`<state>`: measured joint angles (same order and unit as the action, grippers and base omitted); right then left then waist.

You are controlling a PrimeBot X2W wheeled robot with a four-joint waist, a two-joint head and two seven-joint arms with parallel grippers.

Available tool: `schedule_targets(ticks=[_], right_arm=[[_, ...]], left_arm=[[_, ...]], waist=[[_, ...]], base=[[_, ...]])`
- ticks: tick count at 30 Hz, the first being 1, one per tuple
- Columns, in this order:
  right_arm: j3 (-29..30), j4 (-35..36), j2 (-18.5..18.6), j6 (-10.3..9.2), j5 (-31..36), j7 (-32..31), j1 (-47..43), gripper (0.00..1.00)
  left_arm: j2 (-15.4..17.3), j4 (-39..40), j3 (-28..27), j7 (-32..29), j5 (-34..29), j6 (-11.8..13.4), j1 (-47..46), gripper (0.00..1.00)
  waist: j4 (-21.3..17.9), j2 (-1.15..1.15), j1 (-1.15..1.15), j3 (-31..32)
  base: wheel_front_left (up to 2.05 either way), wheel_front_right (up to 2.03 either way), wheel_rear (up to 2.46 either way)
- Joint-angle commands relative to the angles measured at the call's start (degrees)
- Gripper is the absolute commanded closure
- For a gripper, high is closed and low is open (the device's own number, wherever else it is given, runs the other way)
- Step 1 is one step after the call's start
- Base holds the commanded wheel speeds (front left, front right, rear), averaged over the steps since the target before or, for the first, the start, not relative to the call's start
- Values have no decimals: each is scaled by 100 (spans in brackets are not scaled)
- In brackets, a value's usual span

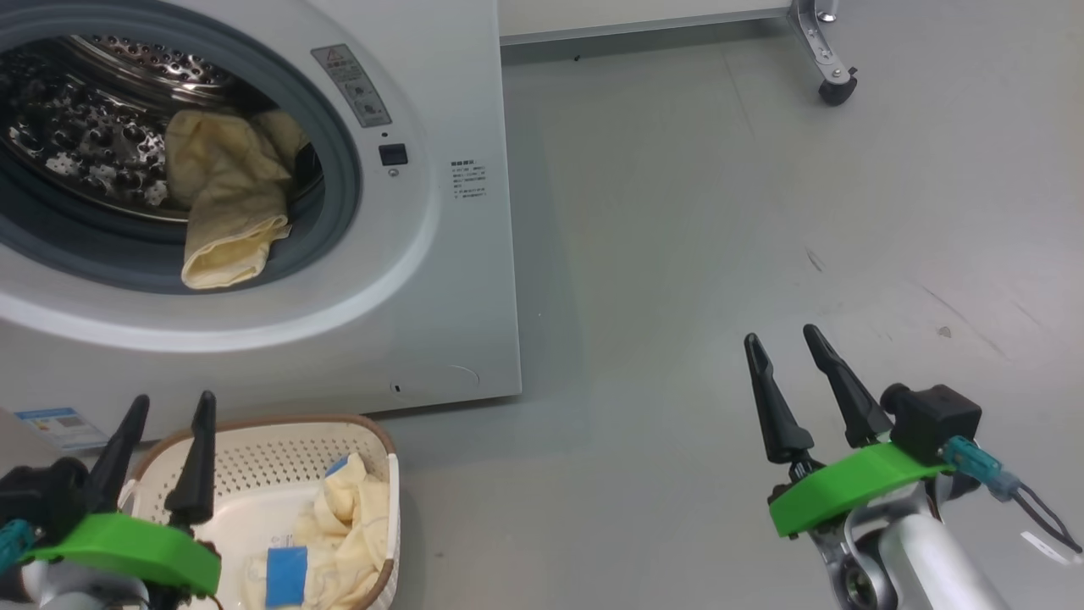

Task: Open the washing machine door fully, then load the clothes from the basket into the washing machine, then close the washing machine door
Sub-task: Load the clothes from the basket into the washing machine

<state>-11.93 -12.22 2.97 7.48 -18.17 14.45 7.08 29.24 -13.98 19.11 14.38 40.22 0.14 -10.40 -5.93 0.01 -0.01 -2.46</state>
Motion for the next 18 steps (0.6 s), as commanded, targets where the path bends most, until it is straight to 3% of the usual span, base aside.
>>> schedule_targets(ticks=[1, 7, 13, 18], right_arm=[[-120, 165, -10, 1, -53, 51, 44, 0], [-150, 133, -10, 1, -101, 52, -12, 0], [-181, 114, -10, 1, -124, 53, 3, 0], [-173, 89, -10, 1, -135, 53, -23, 0]], left_arm=[[153, 253, -346, 62, -115, 58, -119, 0], [-115, 587, -570, 62, -376, 143, 317, 0], [-436, 827, -922, 62, -567, 50, 588, 0], [-496, 923, -995, 62, -1043, -80, 703, 0]], waist=[[10, -1, 1, 18], [18, -1, 1, 84], [-4, -1, 1, 92], [-3, -1, 1, 112]], base=[[0, 0, 0], [0, 0, 0], [0, 0, 0], [0, 0, 0]])
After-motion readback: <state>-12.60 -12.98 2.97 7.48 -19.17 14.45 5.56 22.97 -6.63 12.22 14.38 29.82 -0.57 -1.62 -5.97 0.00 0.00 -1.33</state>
